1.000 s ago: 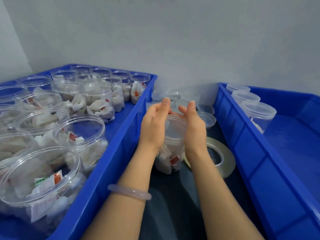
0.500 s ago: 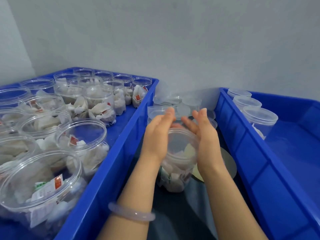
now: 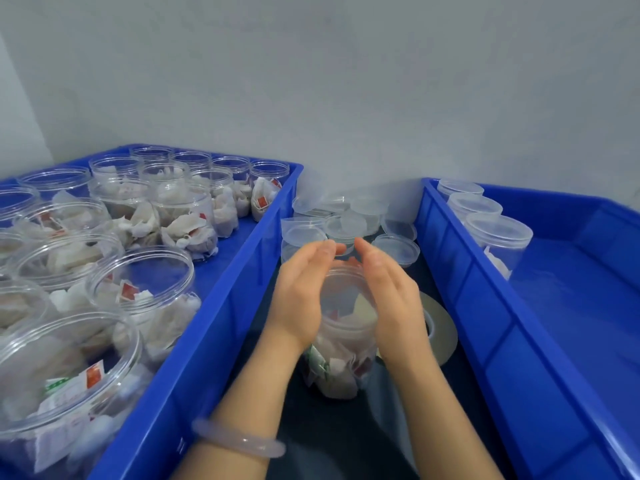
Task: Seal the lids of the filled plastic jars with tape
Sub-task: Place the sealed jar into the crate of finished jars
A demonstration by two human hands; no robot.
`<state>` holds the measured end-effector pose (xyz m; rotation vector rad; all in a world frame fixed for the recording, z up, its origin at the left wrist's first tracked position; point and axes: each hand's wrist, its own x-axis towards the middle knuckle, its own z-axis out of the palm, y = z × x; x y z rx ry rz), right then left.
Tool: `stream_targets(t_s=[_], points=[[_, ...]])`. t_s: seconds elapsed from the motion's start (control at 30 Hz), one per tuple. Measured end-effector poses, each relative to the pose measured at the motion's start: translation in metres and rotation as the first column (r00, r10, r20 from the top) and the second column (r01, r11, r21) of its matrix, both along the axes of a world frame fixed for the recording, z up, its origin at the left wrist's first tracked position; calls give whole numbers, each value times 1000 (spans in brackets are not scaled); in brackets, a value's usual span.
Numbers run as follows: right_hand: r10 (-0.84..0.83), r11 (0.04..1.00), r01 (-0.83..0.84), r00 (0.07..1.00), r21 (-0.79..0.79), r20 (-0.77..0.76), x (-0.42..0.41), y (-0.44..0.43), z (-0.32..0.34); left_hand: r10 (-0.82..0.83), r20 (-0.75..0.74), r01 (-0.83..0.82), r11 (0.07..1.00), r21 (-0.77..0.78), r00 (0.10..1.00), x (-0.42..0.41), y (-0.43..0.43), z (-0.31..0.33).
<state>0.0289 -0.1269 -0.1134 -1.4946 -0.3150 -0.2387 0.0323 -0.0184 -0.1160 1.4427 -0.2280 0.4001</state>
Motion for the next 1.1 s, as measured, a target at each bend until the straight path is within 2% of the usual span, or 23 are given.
stream_targets(t_s=[0.07,0.17,0.3,0.4,0.5,0.63,0.73,0.8,0.87,1.0,1.03,1.1], points=[[-106,991,107,994,76,-8,2,-1,-1,102,41,-102,995,-22,994,-3,-10,0],[-186,972,192,981,136,-52,1,-1,1,78,19,-78,997,-3,997,-7,-14,-3],[-39,996,47,993,80,-109,-11,-6,-3,-116,-43,110,986,-126,992,-8,-3,-8],[-161,981,167,985,102,-65,-12,-2,-12,25,51,-20,996,-87,998,-6,-9,-9],[-246,962,251,968,112,-51,-10,1,-8,85,62,-78,991,-105,994,-5,-17,-7],[-192,973,205,974,109,-120,-12,-4,-2,-14,58,20,995,-99,998,-9,-9,-12],[-151,983,164,978,82,-146,-22,-6,2,25,29,-22,995,-98,999,-19,-12,-19],[-267,959,273,960,73,-88,-27,-7,16,65,29,-59,983,-176,997,-27,-26,-8],[-350,933,345,936,104,35,-31,-12,49,77,110,-47,966,-256,991,-27,-44,22],[-504,863,486,808,139,305,-22,-47,140,-139,241,233,875,-425,961,-4,-86,108],[-546,833,541,766,120,339,-14,-60,157,-184,256,284,853,-438,949,4,-100,124],[-604,777,627,720,54,343,2,-93,174,-221,247,305,872,-383,943,20,-131,140]])
